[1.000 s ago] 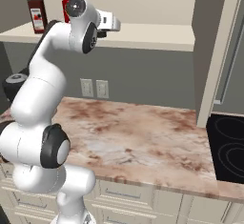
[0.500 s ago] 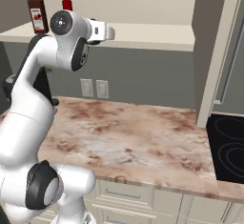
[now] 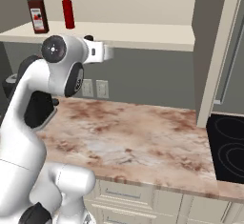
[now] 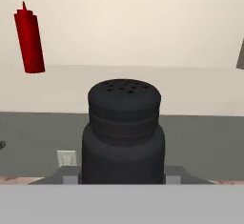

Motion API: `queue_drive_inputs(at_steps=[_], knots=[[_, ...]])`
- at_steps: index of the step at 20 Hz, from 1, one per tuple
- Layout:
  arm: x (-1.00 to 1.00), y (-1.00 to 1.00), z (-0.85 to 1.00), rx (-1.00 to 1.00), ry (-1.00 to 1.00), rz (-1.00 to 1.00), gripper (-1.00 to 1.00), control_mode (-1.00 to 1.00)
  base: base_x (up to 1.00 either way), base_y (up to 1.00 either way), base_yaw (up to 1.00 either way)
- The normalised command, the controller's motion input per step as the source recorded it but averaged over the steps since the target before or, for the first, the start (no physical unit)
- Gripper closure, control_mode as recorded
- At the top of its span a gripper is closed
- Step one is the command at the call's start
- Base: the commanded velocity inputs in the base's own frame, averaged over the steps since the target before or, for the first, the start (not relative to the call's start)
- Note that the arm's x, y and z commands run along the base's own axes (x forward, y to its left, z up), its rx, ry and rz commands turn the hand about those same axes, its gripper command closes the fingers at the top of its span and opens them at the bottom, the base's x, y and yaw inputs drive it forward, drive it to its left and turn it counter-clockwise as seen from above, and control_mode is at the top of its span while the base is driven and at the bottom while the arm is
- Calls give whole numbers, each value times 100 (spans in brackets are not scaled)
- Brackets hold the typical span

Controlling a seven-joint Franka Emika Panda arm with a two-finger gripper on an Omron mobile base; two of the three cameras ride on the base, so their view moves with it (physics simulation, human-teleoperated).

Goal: Collect the paprika, ketchup, and shaker from the cabinet and place them next to the stove.

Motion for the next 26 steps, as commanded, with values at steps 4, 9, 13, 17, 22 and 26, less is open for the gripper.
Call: queue_drive_inputs(at_steps=[4,9,13,17,22,26], knots=[[-1,-46,-66,0,1,4,100,-100,0,0,0],[0,-31,-80,-1,4,0,100,-100,0,0,0],[-2,-48,-96,0,6,0,100,-100,0,0,0],[-1,-87,-99,3,11,0,100,-100,0,0,0],[3,-99,-79,0,10,0,100,-100,0,0,0],[15,-98,-59,0,5,0,100,-100,0,0,0]])
